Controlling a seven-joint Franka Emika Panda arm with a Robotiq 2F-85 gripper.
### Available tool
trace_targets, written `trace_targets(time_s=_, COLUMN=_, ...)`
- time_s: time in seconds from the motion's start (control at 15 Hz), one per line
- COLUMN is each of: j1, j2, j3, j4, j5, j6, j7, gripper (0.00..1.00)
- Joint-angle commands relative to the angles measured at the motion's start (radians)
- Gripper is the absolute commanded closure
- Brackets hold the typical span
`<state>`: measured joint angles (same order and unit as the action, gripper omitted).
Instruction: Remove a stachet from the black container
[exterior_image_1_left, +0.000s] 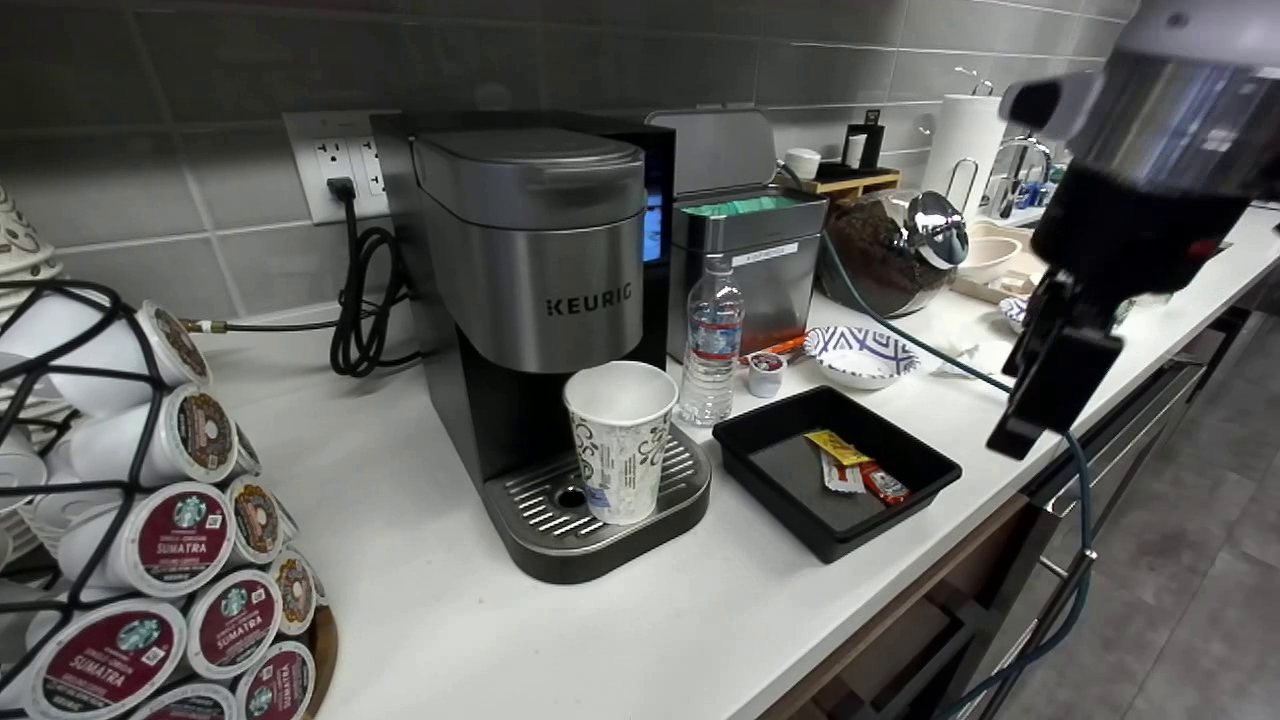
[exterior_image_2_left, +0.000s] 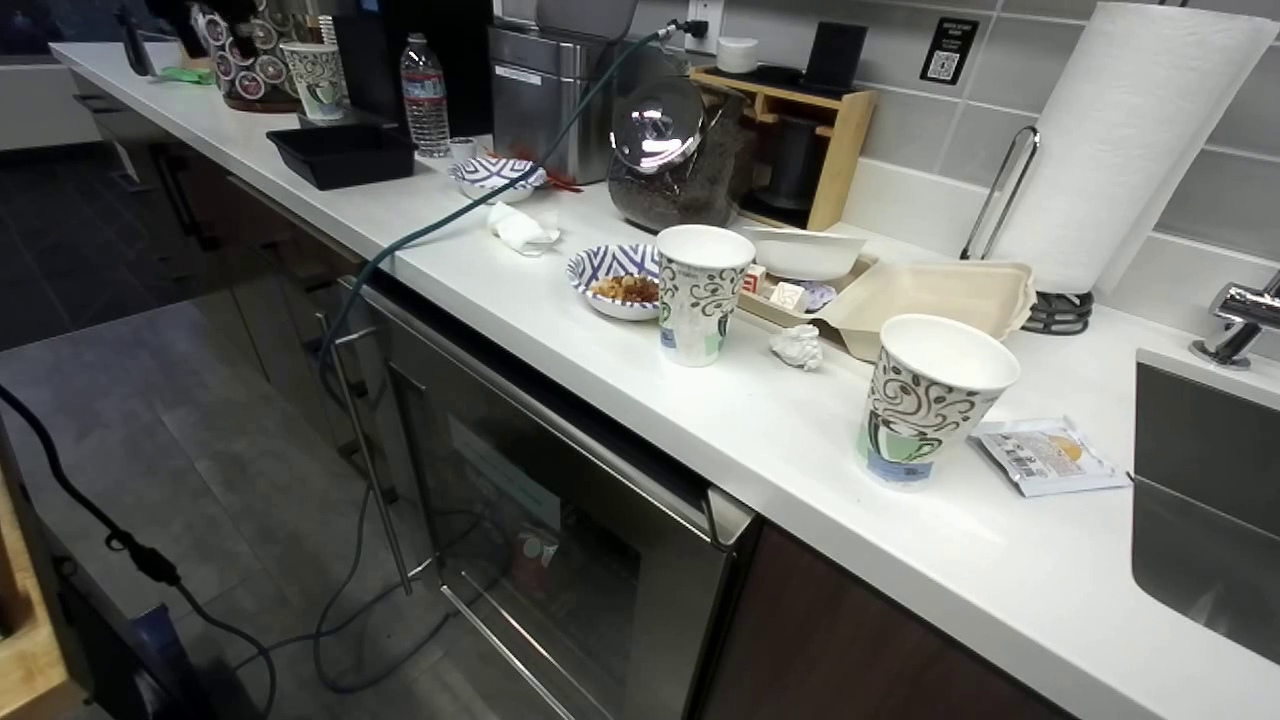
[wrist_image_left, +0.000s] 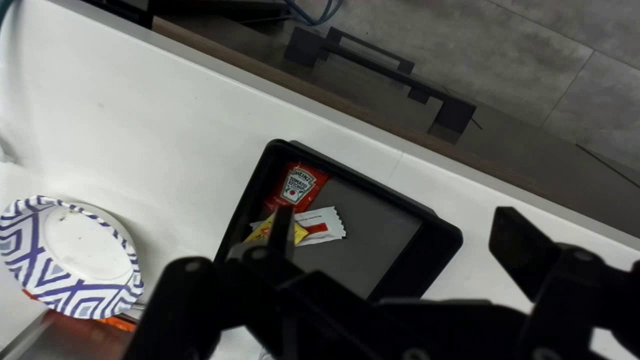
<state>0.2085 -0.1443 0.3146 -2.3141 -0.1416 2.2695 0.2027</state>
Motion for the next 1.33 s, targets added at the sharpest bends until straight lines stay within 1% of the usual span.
trace_targets(time_s=0.0, j1=-0.001, j2=0.157, j3=0.008, j4=0.01, j5=-0.17, j6=0.154, j7=0.139, gripper=0.0)
trace_targets(time_s=0.13, j1=0.011, j2=0.226, j3=-0.017, j4=0.037, j5=-0.302, j6=0.189, j7=0.213, gripper=0.0)
trace_targets(time_s=0.2, j1=0.019, j2=0.251, j3=-0.034, j4=0.055, j5=-0.349, j6=0.191, j7=0.24, gripper=0.0)
trace_targets(time_s=0.33, j1=0.031, j2=0.296, j3=-0.063, j4=0.097, j5=-0.393, j6=0.17, j7=0.229, gripper=0.0)
trace_targets(time_s=0.6, j1=0.051, j2=0.364, j3=-0.099, j4=0.181, j5=-0.389, j6=0.147, j7=0.136, gripper=0.0)
trace_targets(time_s=0.67, j1=0.057, j2=0.386, j3=-0.108, j4=0.209, j5=-0.393, j6=0.122, j7=0.113, gripper=0.0)
trace_targets(time_s=0.73, j1=0.059, j2=0.403, j3=-0.111, j4=0.232, j5=-0.37, j6=0.083, j7=0.075, gripper=0.0)
trace_targets(time_s=0.8, j1=0.059, j2=0.35, j3=-0.117, j4=0.169, j5=-0.363, j6=0.146, j7=0.111, gripper=0.0)
trace_targets(time_s=1.0, j1=0.064, j2=0.361, j3=-0.126, j4=0.184, j5=-0.362, j6=0.139, j7=0.105, gripper=0.0)
trace_targets(time_s=1.07, j1=0.07, j2=0.371, j3=-0.128, j4=0.191, j5=-0.381, j6=0.147, j7=0.114, gripper=0.0)
trace_targets(time_s=1.13, j1=0.073, j2=0.388, j3=-0.131, j4=0.197, j5=-0.394, j6=0.165, j7=0.105, gripper=0.0)
trace_targets(time_s=1.27, j1=0.079, j2=0.41, j3=-0.135, j4=0.213, j5=-0.404, j6=0.165, j7=0.078, gripper=0.0)
